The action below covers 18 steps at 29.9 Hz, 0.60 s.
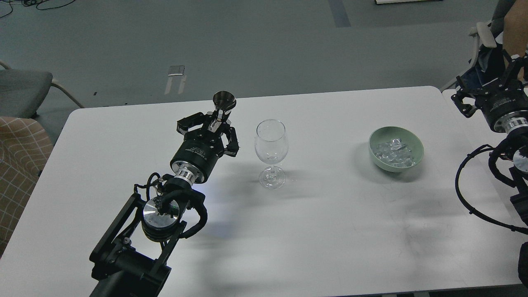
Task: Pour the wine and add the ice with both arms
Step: 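Position the jigger just above and beside the wine glass rim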
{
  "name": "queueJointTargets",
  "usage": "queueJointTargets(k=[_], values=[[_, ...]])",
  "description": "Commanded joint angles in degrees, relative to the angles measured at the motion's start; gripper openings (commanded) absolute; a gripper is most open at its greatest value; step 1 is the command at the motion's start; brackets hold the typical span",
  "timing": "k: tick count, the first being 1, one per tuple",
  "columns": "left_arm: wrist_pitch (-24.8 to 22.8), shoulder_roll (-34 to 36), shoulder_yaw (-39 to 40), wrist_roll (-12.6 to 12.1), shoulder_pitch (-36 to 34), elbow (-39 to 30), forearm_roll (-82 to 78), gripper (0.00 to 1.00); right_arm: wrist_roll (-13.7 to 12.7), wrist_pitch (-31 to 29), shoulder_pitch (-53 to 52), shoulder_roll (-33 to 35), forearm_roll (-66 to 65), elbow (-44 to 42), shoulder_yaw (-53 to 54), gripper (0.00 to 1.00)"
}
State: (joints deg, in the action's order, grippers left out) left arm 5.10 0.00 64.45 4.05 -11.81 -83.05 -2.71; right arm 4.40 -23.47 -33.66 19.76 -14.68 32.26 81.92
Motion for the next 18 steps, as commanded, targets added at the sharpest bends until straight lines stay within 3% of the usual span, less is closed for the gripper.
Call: queueJointTargets(k=[1, 18], values=[[0.00, 0.00, -0.29, -0.10, -0.06, -0.09, -0.72, 0.00, 0.00, 0.00, 0.00, 0.19, 0.00, 0.00, -0.01, 1.00], [0.61, 0.00, -1.87, -0.19, 0.56, -1.32, -2.82, 0.00, 0.00, 0.00, 0.09, 0.10, 0.00, 0.61, -0.09, 1.00]])
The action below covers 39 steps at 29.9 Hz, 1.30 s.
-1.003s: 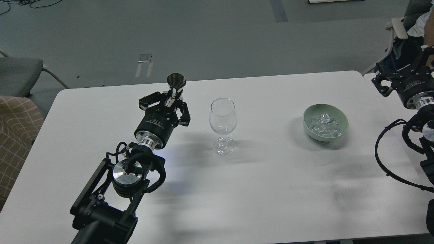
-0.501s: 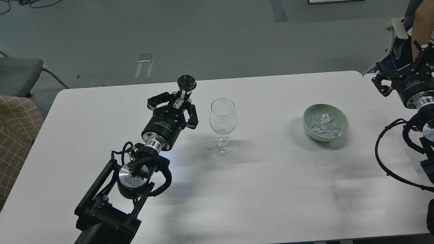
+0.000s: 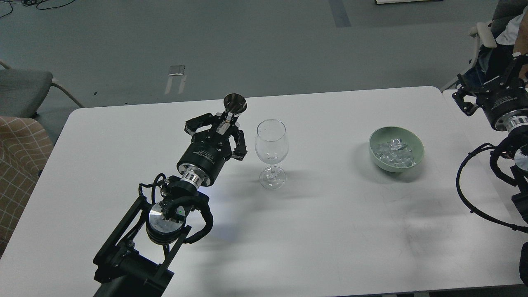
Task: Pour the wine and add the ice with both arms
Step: 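Position the jigger just above and beside the wine glass rim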
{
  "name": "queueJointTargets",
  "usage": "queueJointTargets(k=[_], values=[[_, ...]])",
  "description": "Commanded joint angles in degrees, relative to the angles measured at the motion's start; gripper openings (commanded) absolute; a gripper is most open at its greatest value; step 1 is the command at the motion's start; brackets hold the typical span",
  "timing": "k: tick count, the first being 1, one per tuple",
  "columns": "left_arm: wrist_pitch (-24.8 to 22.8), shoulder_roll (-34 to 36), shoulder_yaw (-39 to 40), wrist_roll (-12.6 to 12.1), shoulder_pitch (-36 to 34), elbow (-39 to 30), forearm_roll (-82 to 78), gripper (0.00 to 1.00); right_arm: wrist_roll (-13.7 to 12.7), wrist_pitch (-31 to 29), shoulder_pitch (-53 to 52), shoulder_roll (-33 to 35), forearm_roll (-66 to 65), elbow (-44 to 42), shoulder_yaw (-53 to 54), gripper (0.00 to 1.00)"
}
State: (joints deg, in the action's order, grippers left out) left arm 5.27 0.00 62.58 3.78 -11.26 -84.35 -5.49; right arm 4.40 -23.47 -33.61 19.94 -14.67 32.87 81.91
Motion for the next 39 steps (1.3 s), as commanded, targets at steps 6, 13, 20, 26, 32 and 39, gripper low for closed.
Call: queueJointTargets(k=[6, 13, 20, 26, 32, 39], values=[[0.71, 0.00, -0.62, 0.08, -0.26, 0.24, -2.07, 0.00, 0.00, 0.00, 0.04, -0.08, -0.01, 0.01, -0.09, 1.00], [0.71, 0.00, -0.79, 0.08, -0.08, 0.15, -2.42, 0.00, 0.00, 0.00, 0.04, -0.08, -0.01, 0.01, -0.09, 1.00], [1.32, 0.00, -0.79, 0.08, -0.17, -0.55, -2.51, 0.00, 0.00, 0.00, 0.21, -0.08, -0.01, 0.01, 0.00, 1.00], [1.76, 0.00, -1.58, 0.17, -0.17, -0.91, -2.60, 0.00, 0.00, 0.00, 0.21, -0.08, -0.01, 0.01, -0.09, 1.00], [1.41, 0.00, -1.76, 0.09, 0.18, -0.91, -4.87, 0.00, 0.00, 0.00, 0.56, 0.01, -0.01, 0.09, -0.09, 1.00], [1.15, 0.00, -2.81, -0.27, 0.27, -0.82, -6.29, 0.00, 0.00, 0.00, 0.74, 0.01, -0.01, 0.27, -0.09, 1.00]])
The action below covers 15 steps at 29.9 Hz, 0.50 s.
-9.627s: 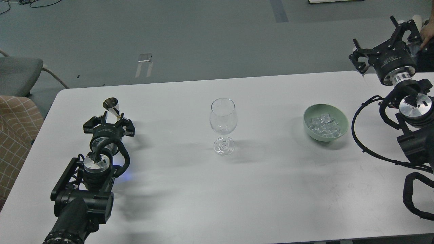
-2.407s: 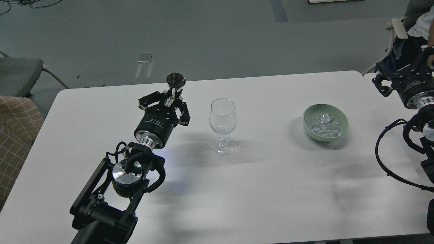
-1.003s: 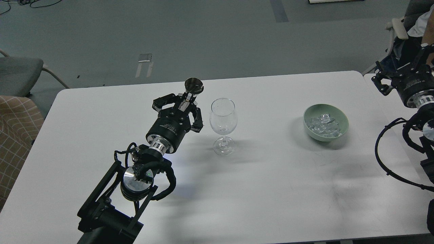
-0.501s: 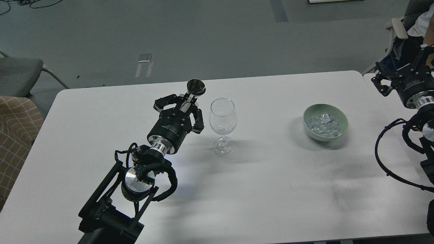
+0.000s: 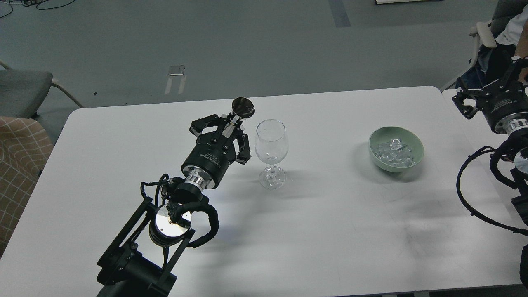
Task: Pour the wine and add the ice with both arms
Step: 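Position the jigger just above and beside the wine glass rim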
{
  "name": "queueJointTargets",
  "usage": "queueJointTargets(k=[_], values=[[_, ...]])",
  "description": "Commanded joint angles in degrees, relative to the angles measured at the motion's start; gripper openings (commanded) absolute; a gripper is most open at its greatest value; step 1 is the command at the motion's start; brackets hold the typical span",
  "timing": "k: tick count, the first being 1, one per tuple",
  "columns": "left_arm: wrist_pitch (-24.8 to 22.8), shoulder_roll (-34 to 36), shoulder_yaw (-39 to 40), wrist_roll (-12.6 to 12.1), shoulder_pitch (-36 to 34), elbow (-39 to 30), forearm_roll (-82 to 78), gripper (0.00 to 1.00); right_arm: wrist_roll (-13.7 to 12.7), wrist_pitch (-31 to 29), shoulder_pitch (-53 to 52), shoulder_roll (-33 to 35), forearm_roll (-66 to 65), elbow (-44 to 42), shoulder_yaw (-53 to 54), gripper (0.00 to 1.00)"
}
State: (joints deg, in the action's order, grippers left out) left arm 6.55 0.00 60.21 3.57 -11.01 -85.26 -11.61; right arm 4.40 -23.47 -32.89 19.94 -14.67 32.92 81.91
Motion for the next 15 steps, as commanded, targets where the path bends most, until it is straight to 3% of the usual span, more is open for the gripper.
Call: queueJointTargets(k=[1, 15], values=[[-0.13, 0.00, -0.45, -0.05, 0.11, 0.10, -0.17, 0.00, 0.00, 0.00, 0.11, 0.01, 0.00, 0.30, -0.08, 1.00], [-0.22, 0.00, -0.97, -0.05, 0.20, 0.27, -3.95, 0.00, 0.00, 0.00, 0.19, 0.19, 0.00, 0.30, -0.08, 1.00]])
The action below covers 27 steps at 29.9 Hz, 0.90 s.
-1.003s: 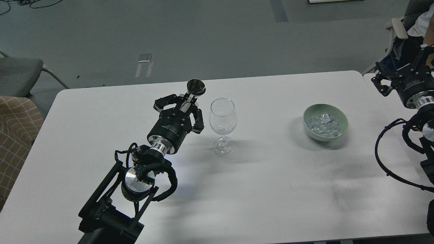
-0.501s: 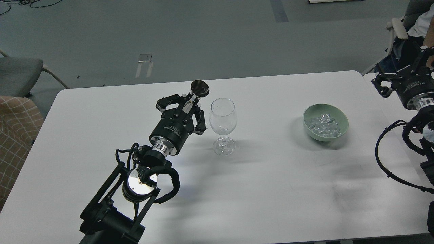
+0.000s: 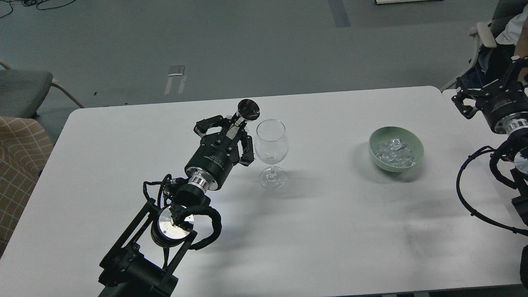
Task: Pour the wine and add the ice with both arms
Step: 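Position the jigger just above and beside the wine glass rim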
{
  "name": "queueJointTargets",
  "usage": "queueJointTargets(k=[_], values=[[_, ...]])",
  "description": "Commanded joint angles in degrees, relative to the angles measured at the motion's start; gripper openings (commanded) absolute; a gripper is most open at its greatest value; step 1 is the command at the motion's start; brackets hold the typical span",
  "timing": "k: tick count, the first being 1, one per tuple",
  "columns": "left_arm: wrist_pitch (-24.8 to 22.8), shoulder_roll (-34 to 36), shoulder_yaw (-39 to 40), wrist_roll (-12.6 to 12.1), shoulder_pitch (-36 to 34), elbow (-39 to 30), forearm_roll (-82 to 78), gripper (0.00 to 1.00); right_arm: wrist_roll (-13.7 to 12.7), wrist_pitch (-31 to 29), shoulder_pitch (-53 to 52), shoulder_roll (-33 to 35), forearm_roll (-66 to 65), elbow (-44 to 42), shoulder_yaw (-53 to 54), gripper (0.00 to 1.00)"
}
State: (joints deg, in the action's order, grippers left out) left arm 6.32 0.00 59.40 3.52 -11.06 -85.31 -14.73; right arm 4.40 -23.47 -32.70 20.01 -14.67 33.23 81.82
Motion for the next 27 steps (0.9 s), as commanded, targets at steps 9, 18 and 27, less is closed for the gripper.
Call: queueJointTargets(k=[9, 18, 27], values=[[0.27, 0.00, -0.78, -0.10, -0.72, -0.56, -0.92, 0.00, 0.00, 0.00, 0.01, 0.12, 0.00, -0.01, 0.09, 1.00], [0.27, 0.00, -0.96, -0.18, -0.72, -0.29, -3.10, 0.00, 0.00, 0.00, 0.01, 0.47, 0.00, -0.10, 0.09, 1.00], [0.09, 0.00, -0.96, -1.15, -0.81, -0.29, -5.22, 0.00, 0.00, 0.00, 0.01, 0.47, 0.08, -0.10, 0.09, 1.00]])
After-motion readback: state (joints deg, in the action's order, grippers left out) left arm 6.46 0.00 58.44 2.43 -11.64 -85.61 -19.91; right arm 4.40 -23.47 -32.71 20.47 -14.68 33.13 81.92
